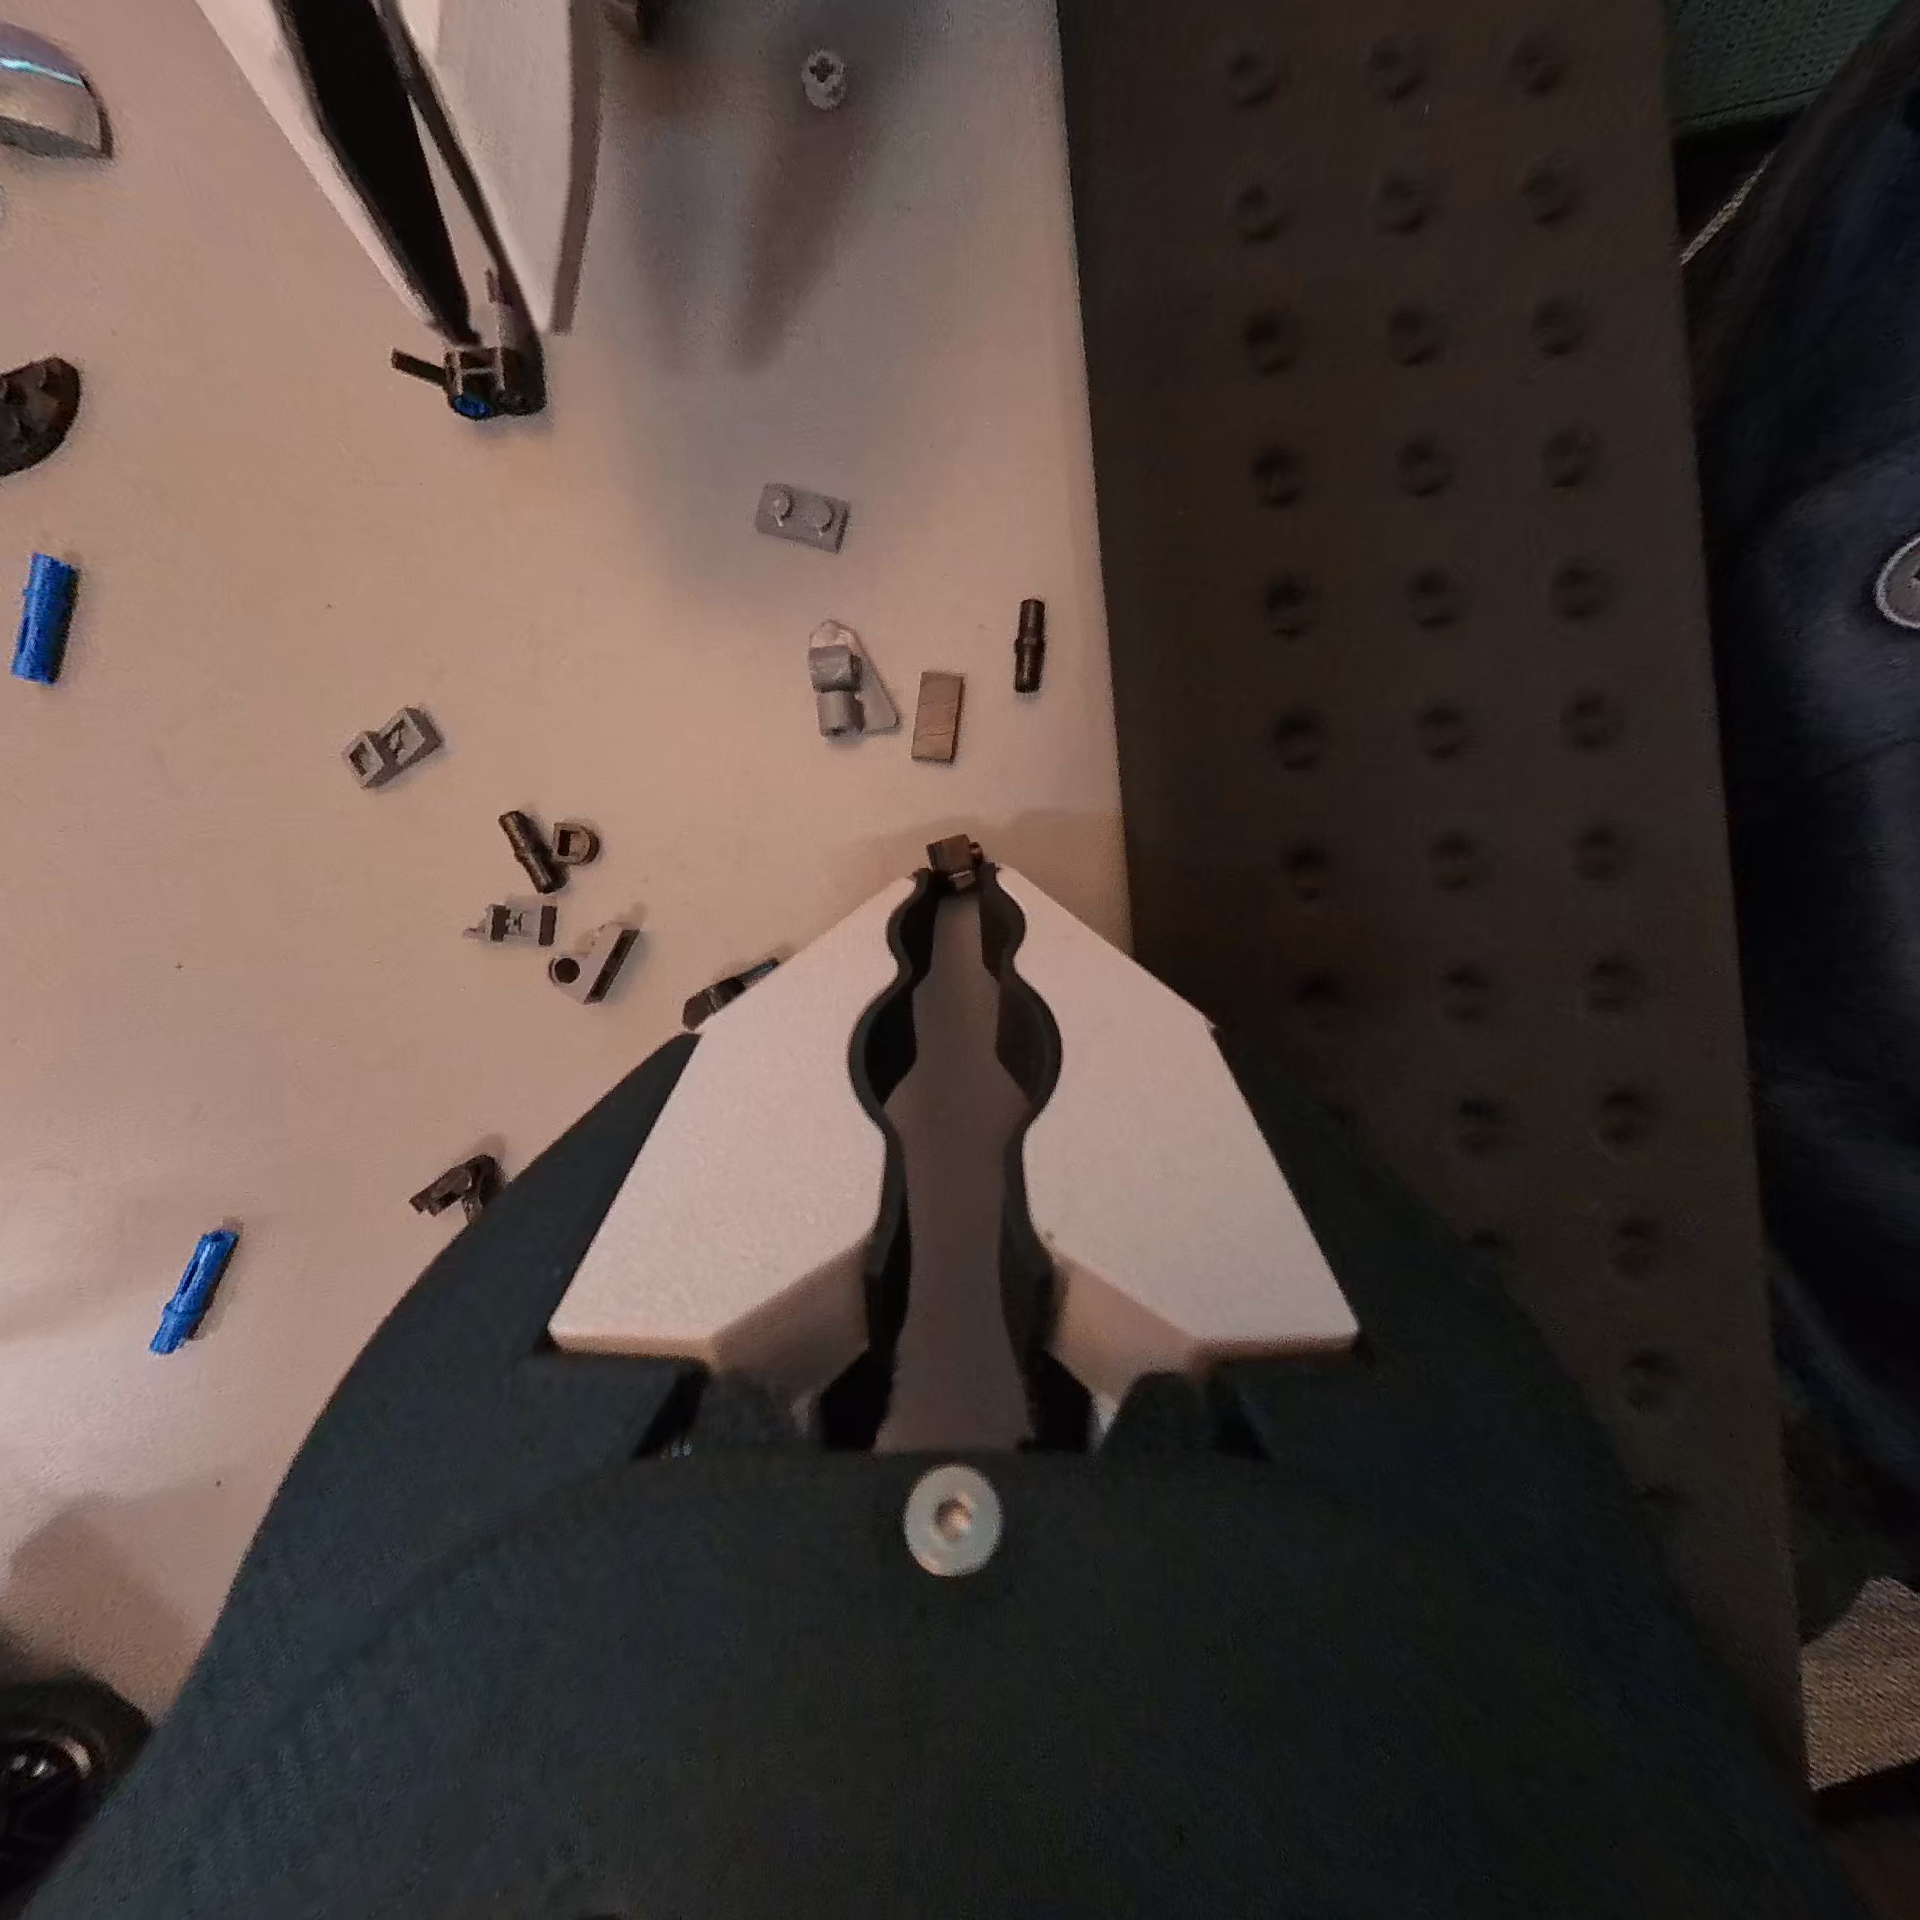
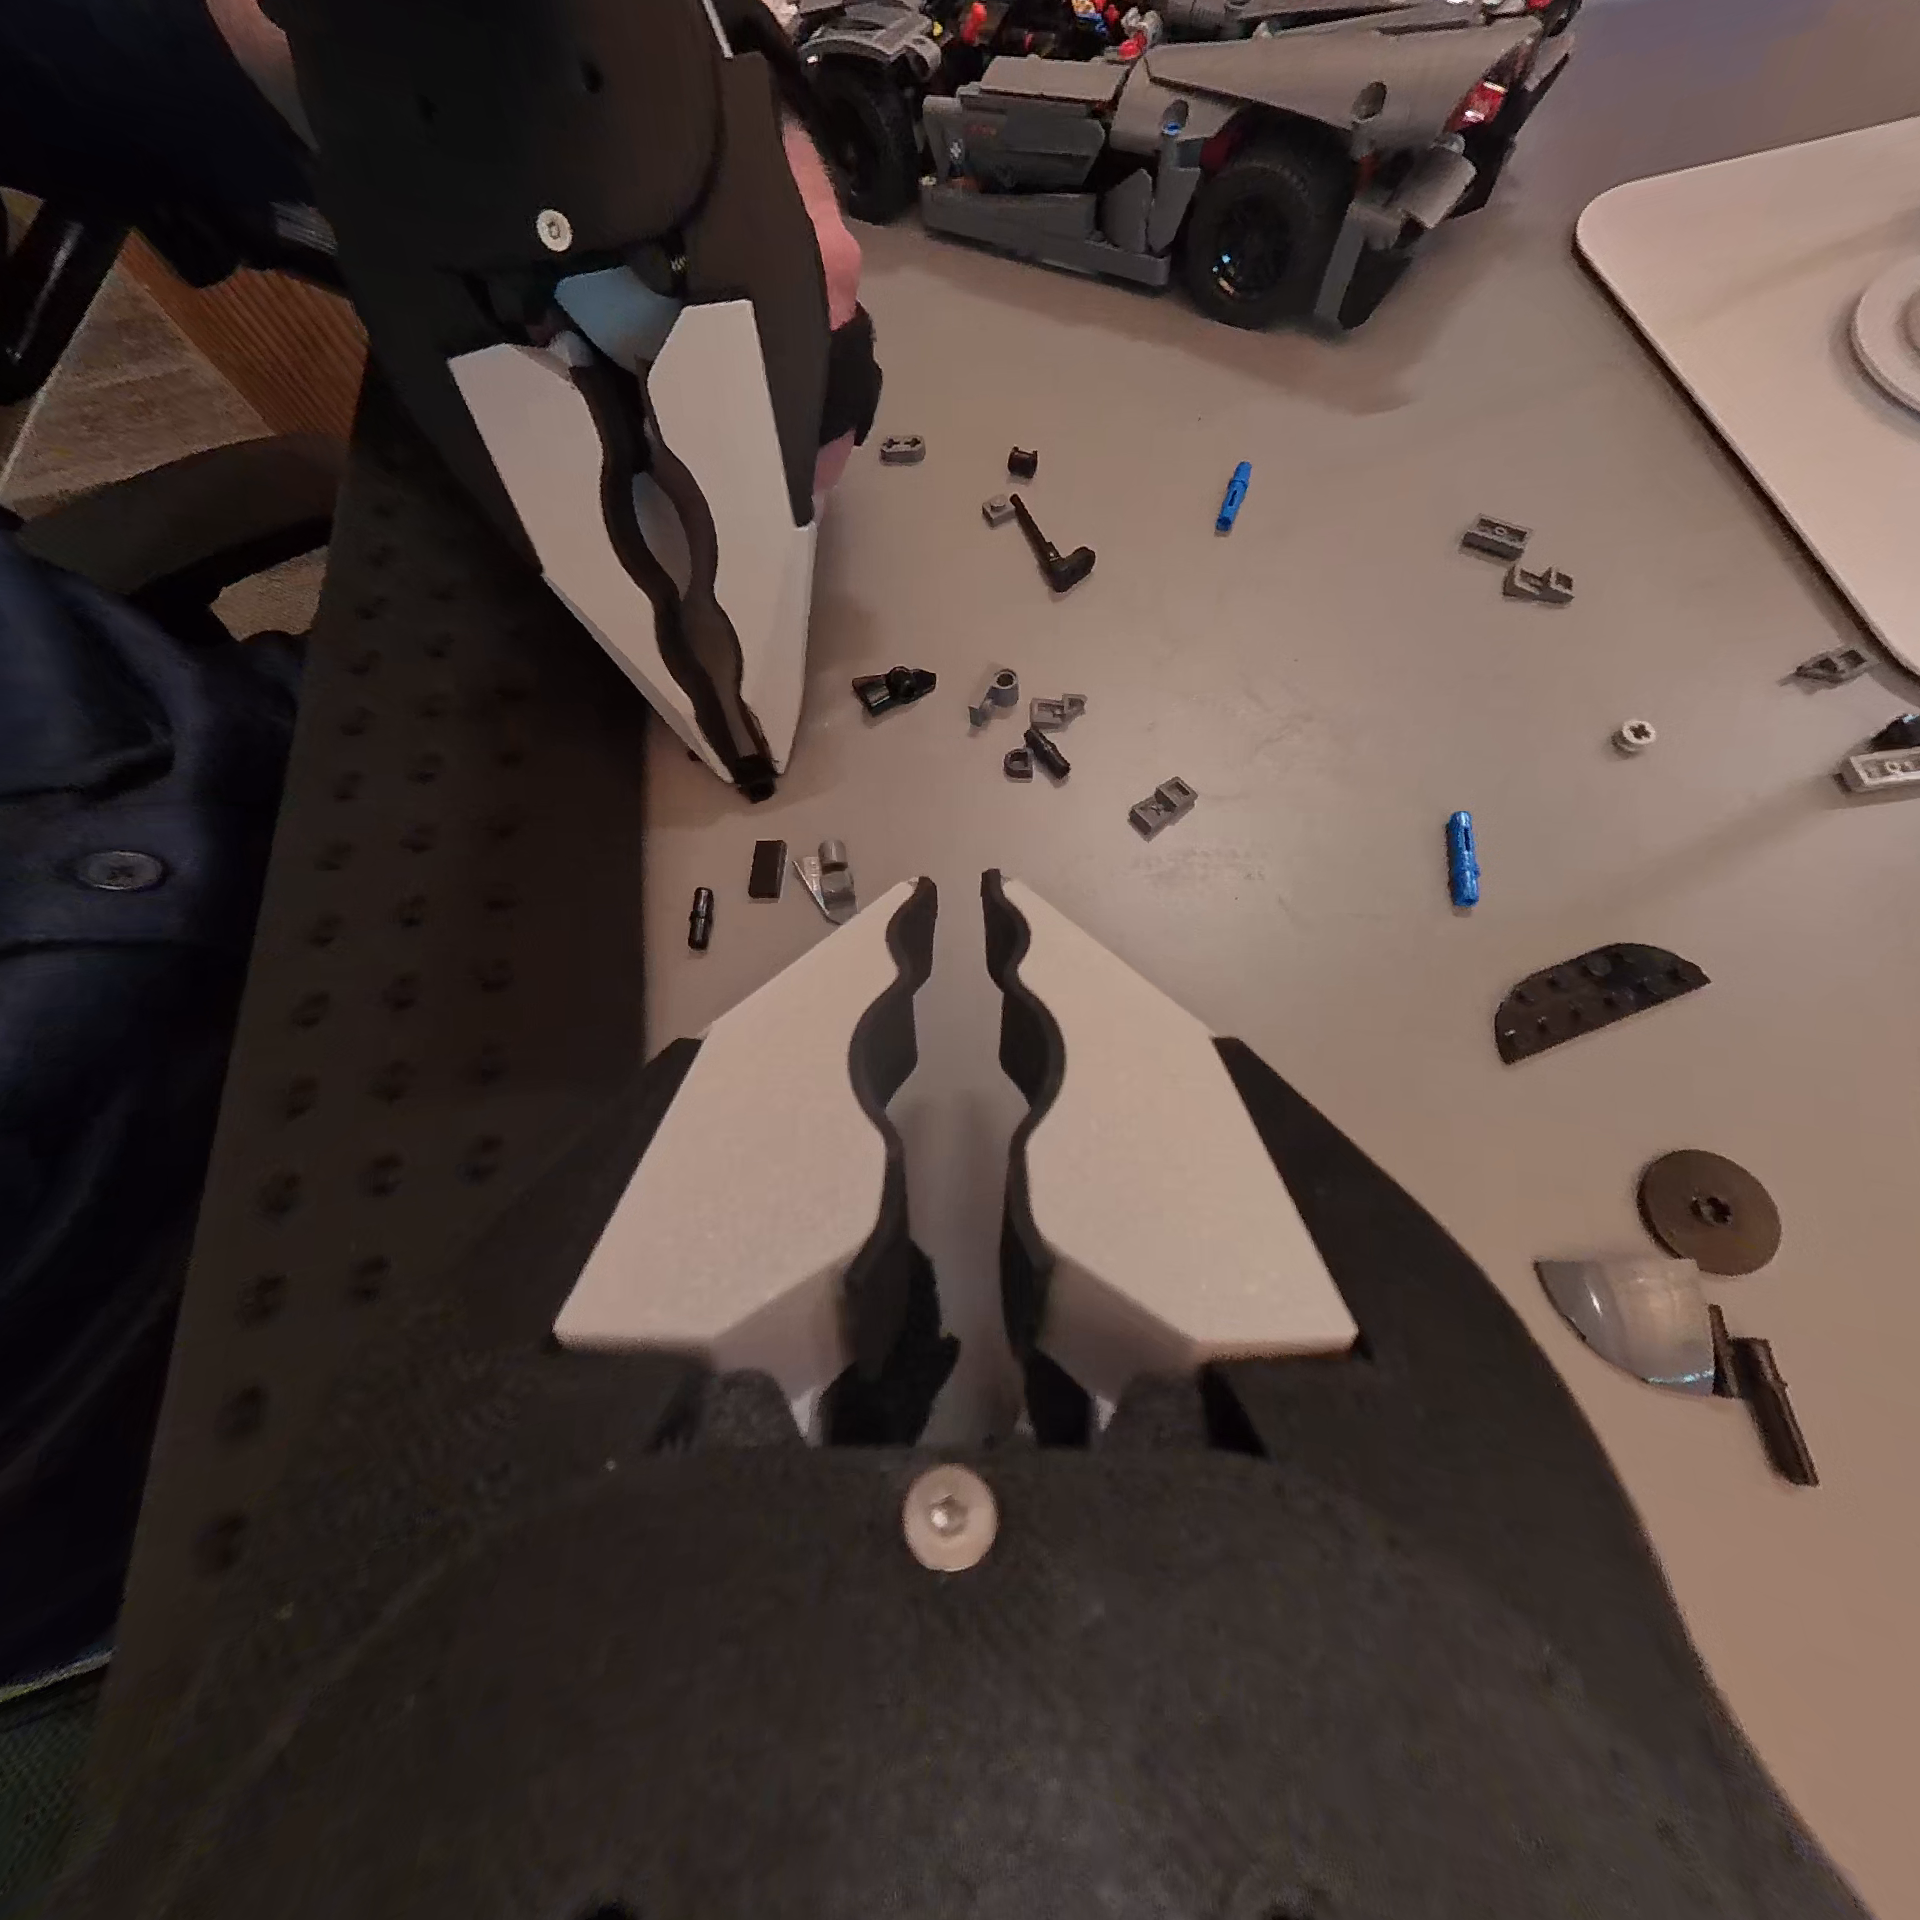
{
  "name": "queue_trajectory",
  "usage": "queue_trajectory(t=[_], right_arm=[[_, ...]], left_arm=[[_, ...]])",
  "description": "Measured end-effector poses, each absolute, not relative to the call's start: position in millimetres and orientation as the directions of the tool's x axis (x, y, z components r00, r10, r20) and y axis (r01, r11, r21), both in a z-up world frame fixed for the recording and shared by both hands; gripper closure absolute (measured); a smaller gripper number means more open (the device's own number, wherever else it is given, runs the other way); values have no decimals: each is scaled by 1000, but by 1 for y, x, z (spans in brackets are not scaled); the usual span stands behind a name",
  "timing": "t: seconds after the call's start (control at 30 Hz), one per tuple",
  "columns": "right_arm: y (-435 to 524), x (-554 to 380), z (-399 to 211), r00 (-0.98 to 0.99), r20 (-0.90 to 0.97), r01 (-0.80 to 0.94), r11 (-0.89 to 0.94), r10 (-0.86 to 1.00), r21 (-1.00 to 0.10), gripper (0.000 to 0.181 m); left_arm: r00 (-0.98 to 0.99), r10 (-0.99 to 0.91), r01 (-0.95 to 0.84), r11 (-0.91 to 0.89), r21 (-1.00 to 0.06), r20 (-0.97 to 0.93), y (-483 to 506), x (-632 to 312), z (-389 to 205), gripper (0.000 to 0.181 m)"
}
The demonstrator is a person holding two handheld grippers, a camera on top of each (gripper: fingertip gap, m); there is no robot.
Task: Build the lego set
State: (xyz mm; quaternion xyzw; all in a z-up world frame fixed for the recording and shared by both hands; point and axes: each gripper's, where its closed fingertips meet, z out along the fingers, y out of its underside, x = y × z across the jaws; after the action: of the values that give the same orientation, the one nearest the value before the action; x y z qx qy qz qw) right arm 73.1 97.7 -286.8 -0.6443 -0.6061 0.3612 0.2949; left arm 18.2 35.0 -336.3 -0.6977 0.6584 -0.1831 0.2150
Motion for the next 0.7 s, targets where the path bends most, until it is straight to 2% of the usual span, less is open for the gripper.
queue_trajectory(t=[0.17,0.3,0.4,0.53,0.7], right_arm=[[80,65,-280,-94,12,547,61,996,-835,168],[63,55,-278,-176,179,526,246,968,-814,163],[57,50,-278,-209,344,518,402,915,-755,163],[59,47,-278,-210,516,525,541,831,-657,166],[60,47,-277,-215,594,532,603,775,-595,175]], left_arm=[[95,-995,-798,-76,-598,-1,41,23,-328,176],[126,-983,-688,-185,-702,136,48,36,-306,176],[114,-950,-588,-300,-751,290,53,44,-288,176],[77,-902,-530,-398,-749,425,56,51,-281,176],[34,-867,-538,-435,-722,497,56,56,-281,176]])
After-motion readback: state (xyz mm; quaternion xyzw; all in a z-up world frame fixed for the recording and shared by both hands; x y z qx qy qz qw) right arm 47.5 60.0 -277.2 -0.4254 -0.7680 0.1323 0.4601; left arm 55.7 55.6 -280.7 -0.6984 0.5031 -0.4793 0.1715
